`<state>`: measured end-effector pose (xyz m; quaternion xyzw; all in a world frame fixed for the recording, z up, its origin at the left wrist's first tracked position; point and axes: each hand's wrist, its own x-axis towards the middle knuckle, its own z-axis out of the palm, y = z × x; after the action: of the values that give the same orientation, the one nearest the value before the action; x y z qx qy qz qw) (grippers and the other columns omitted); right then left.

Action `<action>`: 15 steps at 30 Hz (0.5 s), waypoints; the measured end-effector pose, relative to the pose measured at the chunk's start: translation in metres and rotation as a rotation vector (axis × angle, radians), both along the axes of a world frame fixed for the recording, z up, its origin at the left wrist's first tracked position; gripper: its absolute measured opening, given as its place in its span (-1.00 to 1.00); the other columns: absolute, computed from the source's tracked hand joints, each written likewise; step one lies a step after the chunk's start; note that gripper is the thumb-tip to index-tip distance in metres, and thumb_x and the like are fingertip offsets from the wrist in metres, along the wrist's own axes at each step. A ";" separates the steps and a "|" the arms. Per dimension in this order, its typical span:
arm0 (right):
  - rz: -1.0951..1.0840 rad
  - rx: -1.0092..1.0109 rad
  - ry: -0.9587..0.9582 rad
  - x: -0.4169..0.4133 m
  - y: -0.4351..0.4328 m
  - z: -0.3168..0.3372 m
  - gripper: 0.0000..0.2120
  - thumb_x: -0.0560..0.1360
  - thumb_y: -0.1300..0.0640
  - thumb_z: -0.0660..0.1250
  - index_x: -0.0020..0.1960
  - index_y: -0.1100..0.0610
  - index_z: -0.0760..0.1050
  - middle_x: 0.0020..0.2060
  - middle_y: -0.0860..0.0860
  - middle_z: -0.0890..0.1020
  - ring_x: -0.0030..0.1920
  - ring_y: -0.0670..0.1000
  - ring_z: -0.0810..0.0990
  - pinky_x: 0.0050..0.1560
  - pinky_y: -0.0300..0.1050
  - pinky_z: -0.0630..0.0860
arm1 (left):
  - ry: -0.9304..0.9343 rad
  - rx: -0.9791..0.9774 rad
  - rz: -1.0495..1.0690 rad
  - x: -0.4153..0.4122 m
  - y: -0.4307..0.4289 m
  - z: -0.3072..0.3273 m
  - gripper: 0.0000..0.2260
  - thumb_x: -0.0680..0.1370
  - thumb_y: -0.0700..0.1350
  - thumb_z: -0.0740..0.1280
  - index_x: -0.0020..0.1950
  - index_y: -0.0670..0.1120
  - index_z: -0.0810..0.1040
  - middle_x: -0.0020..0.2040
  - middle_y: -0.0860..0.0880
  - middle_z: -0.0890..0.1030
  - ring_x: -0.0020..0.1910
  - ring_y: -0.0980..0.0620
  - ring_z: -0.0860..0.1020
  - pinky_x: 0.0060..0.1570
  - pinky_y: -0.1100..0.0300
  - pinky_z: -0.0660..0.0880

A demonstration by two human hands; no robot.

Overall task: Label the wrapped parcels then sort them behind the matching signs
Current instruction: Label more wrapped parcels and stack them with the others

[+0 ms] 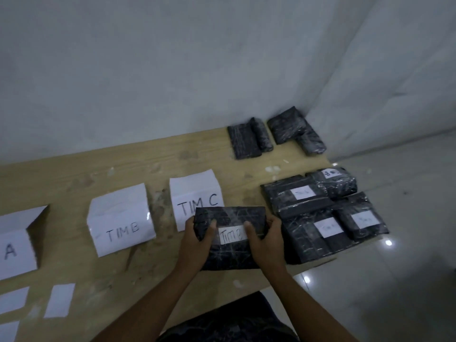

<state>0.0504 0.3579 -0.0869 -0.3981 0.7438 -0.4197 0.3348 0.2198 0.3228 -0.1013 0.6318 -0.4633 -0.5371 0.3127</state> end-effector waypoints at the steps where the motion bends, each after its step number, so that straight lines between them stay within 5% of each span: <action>1: 0.009 -0.006 0.015 -0.014 -0.003 0.003 -0.70 0.53 -0.01 0.34 0.16 0.05 0.31 -0.03 -0.08 0.53 -0.05 -0.13 0.55 -0.19 -0.35 0.46 | 0.002 0.015 -0.023 -0.012 -0.004 0.001 -0.37 0.42 0.19 0.40 0.40 0.01 0.29 0.22 0.06 0.52 0.10 0.07 0.55 0.07 0.14 0.53; 5: -0.025 -0.024 0.130 -0.072 -0.017 0.009 -0.75 0.62 0.06 0.18 0.25 0.13 0.36 0.02 -0.01 0.54 0.01 -0.02 0.53 -0.16 -0.35 0.40 | -0.023 0.021 -0.133 -0.058 -0.022 0.013 -0.18 0.35 0.36 0.38 0.49 0.08 0.17 0.41 0.05 0.39 0.33 -0.03 0.44 0.30 -0.05 0.43; 8: -0.045 -0.037 0.195 -0.120 -0.026 0.016 -0.71 0.62 0.06 0.17 0.30 0.12 0.39 0.07 -0.02 0.52 0.07 -0.04 0.50 -0.02 -0.31 0.40 | -0.042 0.015 -0.174 -0.098 -0.036 0.021 -0.35 0.53 0.25 0.21 0.54 0.04 0.12 0.48 0.04 0.32 0.40 -0.05 0.37 0.35 -0.06 0.38; 12: -0.063 0.011 0.276 -0.180 -0.032 0.020 -0.62 0.58 0.05 0.26 0.36 0.16 0.38 0.14 0.07 0.46 0.14 0.03 0.47 0.14 -0.15 0.37 | -0.109 -0.032 -0.281 -0.144 -0.049 0.029 -0.59 0.59 0.17 0.17 0.38 0.03 0.41 0.14 0.02 0.57 0.04 0.06 0.57 0.02 0.13 0.56; 15: -0.059 0.091 0.333 -0.217 -0.035 0.018 -0.58 0.57 0.05 0.27 0.38 0.19 0.38 0.23 0.17 0.41 0.20 0.13 0.47 0.18 -0.11 0.37 | -0.167 -0.075 -0.372 -0.172 -0.052 0.025 -0.79 0.61 0.07 0.22 0.13 0.02 0.54 -0.15 0.08 0.57 -0.20 0.16 0.55 -0.29 0.40 0.44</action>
<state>-0.1662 0.3234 -0.0692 -0.4244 0.8186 -0.3236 0.2121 0.0481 0.2704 -0.0759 0.5656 -0.6161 -0.5136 0.1920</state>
